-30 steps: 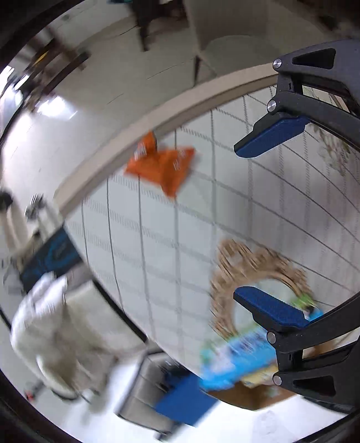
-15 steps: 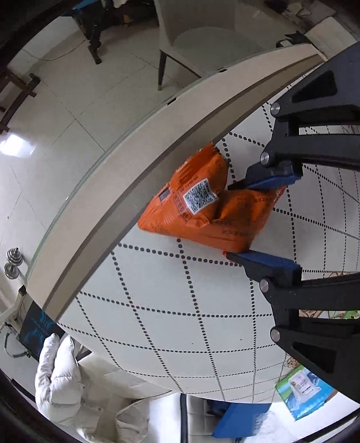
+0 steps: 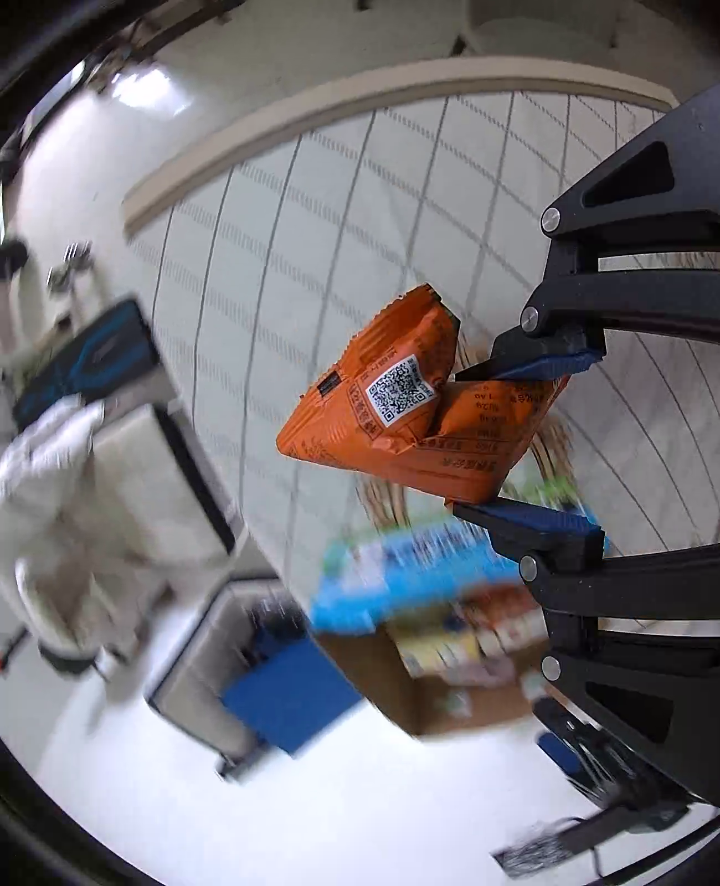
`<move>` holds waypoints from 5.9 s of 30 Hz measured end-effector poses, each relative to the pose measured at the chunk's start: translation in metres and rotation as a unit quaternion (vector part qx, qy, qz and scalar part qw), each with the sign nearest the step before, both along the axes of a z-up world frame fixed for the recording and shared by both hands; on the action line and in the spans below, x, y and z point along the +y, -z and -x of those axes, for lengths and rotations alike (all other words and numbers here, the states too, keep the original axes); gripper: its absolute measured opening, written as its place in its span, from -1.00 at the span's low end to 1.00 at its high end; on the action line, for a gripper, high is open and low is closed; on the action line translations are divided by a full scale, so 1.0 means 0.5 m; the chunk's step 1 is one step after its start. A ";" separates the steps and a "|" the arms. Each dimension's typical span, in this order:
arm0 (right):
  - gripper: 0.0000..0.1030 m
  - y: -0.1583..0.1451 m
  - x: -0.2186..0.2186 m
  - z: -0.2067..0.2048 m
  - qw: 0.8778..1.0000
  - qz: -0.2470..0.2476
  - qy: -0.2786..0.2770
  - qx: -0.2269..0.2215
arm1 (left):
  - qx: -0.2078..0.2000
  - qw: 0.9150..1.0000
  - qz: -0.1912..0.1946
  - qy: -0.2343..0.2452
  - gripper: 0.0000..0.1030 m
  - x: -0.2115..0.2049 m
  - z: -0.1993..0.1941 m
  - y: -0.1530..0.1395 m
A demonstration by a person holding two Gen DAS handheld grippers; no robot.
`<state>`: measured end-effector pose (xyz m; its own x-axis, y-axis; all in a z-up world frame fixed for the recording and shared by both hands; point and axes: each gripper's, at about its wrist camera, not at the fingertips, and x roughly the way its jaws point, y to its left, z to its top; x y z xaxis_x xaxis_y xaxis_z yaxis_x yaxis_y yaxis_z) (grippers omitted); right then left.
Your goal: Organize soft objects
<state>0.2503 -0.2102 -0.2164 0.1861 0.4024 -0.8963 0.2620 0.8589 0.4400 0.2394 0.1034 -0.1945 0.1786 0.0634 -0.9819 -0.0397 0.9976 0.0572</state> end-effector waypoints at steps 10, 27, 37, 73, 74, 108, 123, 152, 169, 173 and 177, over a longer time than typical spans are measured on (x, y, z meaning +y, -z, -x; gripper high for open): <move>-0.21 -0.024 0.344 0.008 0.987 0.032 -0.159 -0.001 | -0.009 1.000 -0.006 -0.019 0.86 0.126 0.009 -0.017; -0.21 0.248 0.481 -0.043 0.949 0.163 -0.257 0.087 | 0.080 0.996 0.013 -0.032 0.86 0.178 -0.038 0.198; -0.06 0.270 0.466 -0.022 0.951 0.101 -0.265 0.123 | 0.080 0.996 0.012 -0.030 0.86 0.180 -0.028 0.183; 0.86 -0.339 0.316 0.293 0.966 0.196 -0.108 -0.130 | -0.129 0.991 0.021 0.012 1.00 0.084 0.237 -0.287; 0.86 -0.358 0.312 0.308 0.964 0.200 -0.107 -0.138 | -0.135 0.991 0.021 0.011 1.00 0.080 0.248 -0.303; 0.86 -0.540 0.260 0.437 0.950 0.216 -0.072 -0.214 | -0.198 0.980 0.008 0.021 1.00 0.026 0.384 -0.448; 0.86 -0.529 0.240 0.450 0.950 0.226 -0.060 -0.205 | -0.205 0.978 0.022 0.016 1.00 0.025 0.384 -0.446; 0.86 -0.529 0.233 0.448 0.949 0.225 -0.074 -0.207 | -0.205 0.979 0.013 0.011 1.00 0.024 0.390 -0.437; 0.86 -0.523 0.229 0.454 0.950 0.227 -0.073 -0.203 | -0.196 0.980 0.017 0.008 1.00 0.023 0.392 -0.426; 0.86 -0.524 0.228 0.454 0.948 0.231 -0.070 -0.206 | -0.196 0.980 0.017 0.008 1.00 0.025 0.389 -0.426; 0.86 -0.527 0.232 0.453 0.948 0.233 -0.067 -0.207 | -0.196 0.980 0.016 0.008 1.00 0.025 0.389 -0.425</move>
<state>0.0239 -0.0941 0.0472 0.5360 0.0265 -0.8438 0.0240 0.9986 0.0466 0.0449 0.1158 0.0181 0.5437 0.0275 -0.8388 -0.0373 0.9993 0.0086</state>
